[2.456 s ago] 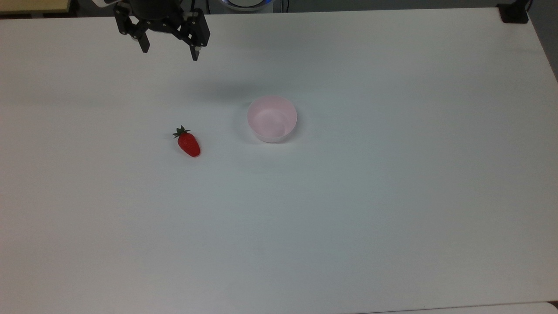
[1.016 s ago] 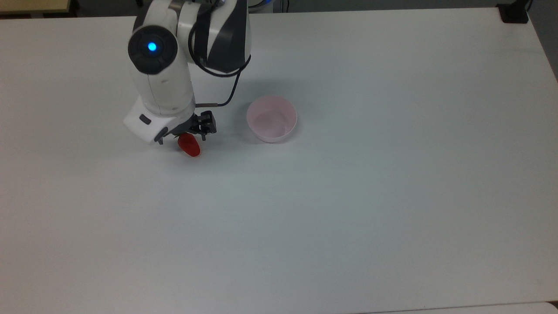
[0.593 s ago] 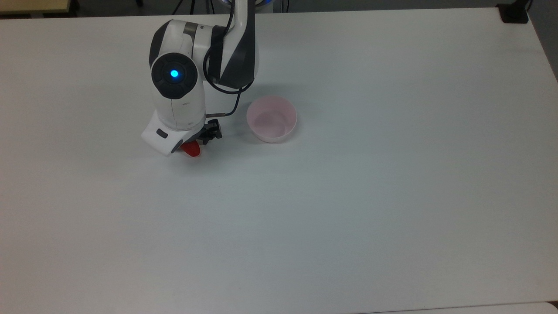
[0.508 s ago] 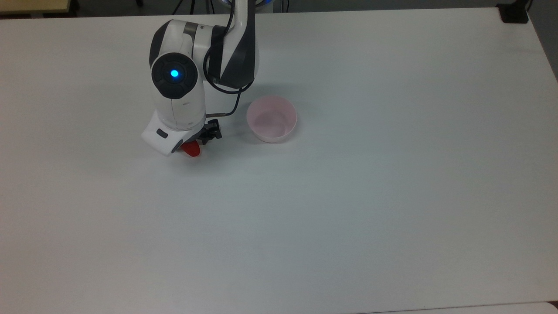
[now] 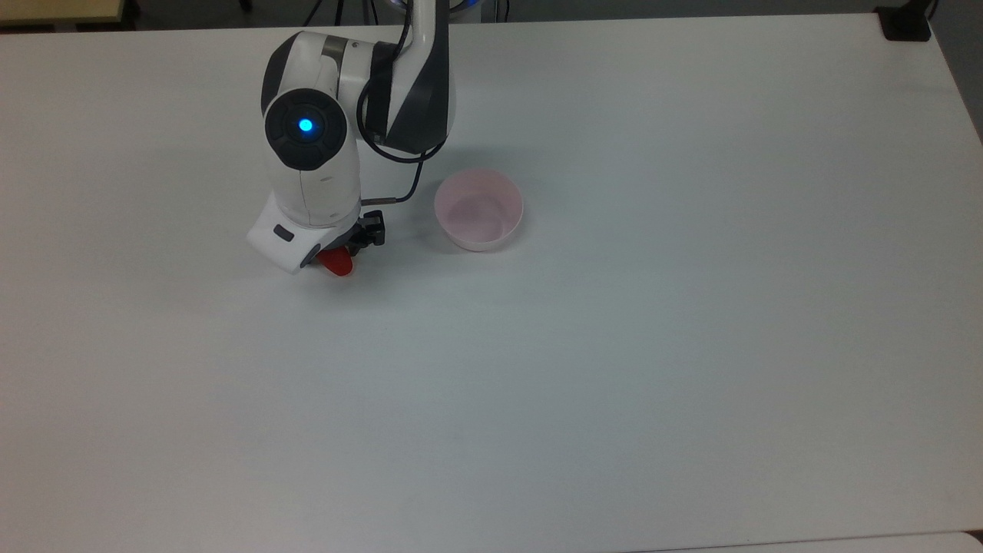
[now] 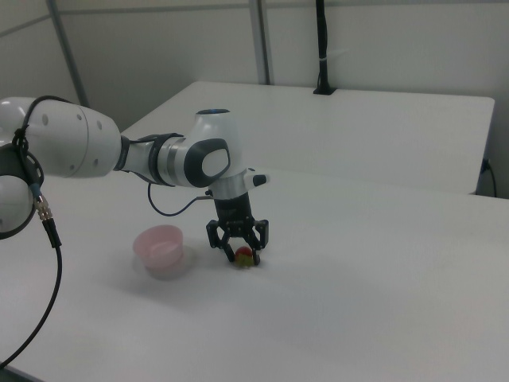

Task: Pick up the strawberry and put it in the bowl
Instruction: 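Hold the strawberry and lift it off the table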

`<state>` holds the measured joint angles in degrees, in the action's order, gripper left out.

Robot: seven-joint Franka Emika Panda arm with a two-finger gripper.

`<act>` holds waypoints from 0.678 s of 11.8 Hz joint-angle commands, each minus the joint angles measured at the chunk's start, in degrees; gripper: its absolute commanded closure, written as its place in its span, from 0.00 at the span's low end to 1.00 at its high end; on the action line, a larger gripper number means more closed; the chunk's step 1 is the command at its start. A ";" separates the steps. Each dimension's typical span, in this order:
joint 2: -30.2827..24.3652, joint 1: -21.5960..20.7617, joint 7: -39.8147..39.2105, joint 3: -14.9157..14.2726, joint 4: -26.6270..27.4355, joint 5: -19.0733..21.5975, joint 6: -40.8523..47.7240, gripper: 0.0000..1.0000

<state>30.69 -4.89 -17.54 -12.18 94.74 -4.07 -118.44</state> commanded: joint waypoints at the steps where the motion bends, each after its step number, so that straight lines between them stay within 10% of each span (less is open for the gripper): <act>1: -1.07 -0.47 -0.83 -0.47 1.68 -0.59 -2.24 0.37; 8: -1.68 -0.47 -0.75 -0.39 1.59 -0.59 -2.15 0.42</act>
<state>30.59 -4.89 -17.54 -12.18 94.64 -4.07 -118.54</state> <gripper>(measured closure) 0.410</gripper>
